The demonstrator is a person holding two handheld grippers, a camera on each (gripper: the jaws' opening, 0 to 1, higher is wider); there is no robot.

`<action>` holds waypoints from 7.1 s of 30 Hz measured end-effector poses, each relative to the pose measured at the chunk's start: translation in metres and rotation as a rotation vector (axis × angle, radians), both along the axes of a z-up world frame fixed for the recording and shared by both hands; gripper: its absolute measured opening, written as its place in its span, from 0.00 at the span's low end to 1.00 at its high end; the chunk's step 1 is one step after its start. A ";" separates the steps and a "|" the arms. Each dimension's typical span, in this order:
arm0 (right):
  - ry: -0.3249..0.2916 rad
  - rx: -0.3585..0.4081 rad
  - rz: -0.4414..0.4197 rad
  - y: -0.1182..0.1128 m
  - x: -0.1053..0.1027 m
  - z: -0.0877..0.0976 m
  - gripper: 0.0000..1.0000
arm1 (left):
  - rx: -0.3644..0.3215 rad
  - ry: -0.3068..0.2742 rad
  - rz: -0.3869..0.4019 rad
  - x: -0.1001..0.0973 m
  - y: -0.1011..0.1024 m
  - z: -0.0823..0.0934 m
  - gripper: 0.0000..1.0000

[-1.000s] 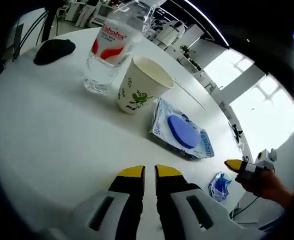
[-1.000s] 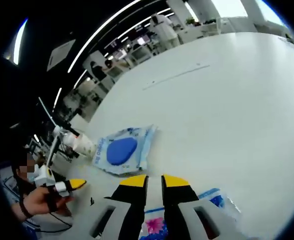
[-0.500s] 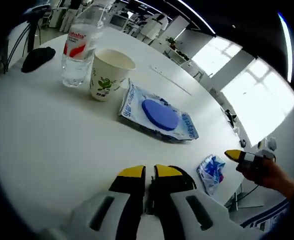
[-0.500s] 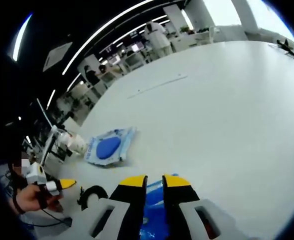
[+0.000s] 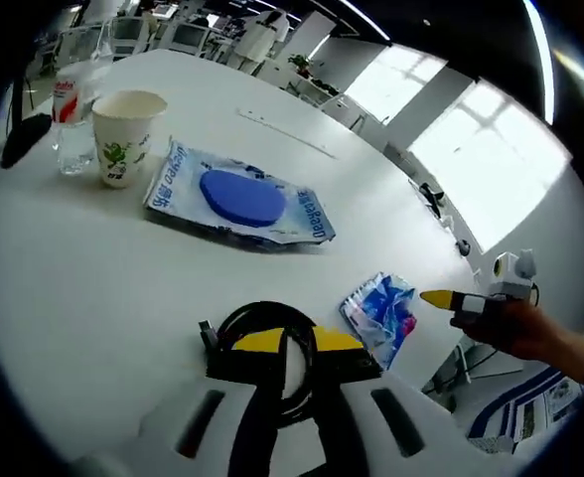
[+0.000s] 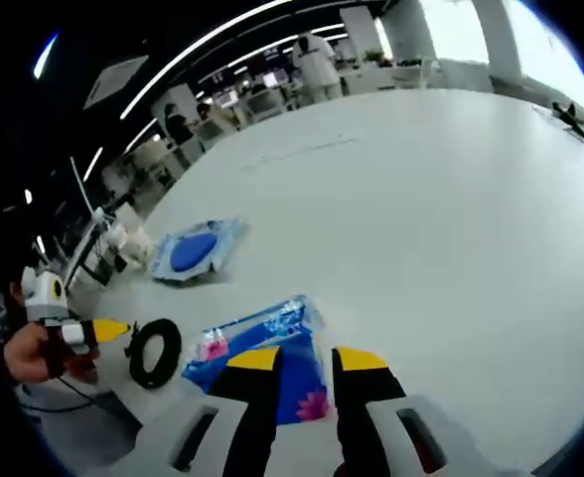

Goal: Arrange the tabletop items into an orderly group along one side of the table until the central work area is clear of visible clutter.

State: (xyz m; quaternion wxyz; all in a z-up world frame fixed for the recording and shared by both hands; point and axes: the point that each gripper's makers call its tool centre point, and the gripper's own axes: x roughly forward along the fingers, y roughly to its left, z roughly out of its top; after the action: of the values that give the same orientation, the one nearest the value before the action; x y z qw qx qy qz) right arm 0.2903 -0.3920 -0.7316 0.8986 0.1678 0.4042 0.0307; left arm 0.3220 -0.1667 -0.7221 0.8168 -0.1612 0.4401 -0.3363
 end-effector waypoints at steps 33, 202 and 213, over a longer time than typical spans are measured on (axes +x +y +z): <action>0.058 0.022 -0.012 0.006 -0.013 -0.022 0.13 | 0.117 0.069 -0.253 -0.064 -0.091 -0.033 0.13; 0.054 0.122 -0.001 0.059 0.043 -0.018 0.05 | 0.106 0.112 0.182 -0.039 0.064 -0.031 0.05; 0.056 0.109 0.202 0.120 0.044 -0.019 0.12 | 0.094 0.138 0.225 -0.041 0.064 -0.033 0.06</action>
State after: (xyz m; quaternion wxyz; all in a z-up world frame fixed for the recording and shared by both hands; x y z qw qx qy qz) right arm 0.3340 -0.2720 -0.7509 0.8688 0.1757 0.4419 0.1383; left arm 0.2814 -0.1031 -0.7555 0.8238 -0.1936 0.4898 -0.2098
